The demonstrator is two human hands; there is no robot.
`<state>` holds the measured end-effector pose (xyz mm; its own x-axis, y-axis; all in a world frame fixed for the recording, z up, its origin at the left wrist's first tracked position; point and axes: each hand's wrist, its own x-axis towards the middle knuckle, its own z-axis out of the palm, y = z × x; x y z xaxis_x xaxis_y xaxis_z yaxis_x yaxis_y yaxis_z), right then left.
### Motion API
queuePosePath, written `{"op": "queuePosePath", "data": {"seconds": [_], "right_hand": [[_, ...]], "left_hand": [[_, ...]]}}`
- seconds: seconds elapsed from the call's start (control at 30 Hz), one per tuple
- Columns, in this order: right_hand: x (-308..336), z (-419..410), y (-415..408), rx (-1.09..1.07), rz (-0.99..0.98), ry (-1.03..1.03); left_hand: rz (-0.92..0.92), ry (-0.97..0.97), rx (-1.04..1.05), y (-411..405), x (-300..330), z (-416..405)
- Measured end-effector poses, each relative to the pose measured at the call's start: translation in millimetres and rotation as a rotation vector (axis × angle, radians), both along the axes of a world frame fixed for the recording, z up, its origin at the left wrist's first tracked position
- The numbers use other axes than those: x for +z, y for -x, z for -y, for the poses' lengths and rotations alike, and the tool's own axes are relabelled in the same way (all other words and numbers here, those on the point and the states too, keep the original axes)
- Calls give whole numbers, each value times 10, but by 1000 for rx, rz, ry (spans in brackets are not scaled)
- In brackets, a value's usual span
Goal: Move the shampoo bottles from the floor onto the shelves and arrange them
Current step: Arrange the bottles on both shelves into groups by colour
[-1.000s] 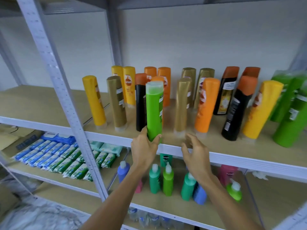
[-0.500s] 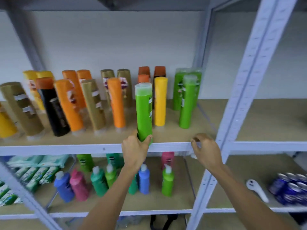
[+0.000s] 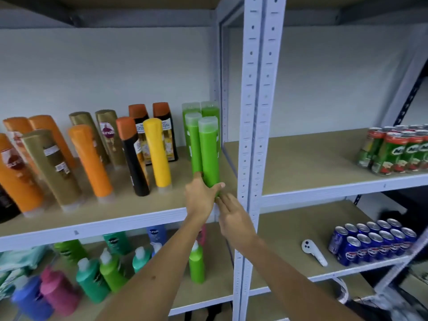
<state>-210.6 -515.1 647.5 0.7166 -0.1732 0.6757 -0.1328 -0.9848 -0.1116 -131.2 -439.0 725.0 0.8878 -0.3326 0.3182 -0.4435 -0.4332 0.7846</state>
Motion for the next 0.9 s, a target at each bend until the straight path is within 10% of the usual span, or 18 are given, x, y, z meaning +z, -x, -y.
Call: {"op": "queuePosePath", "data": {"seconds": [0.9], "right_hand": [[-164,-33,10,-71,-89,45]], "left_hand": [[-4,-109,-97,-291,-183,365]]}}
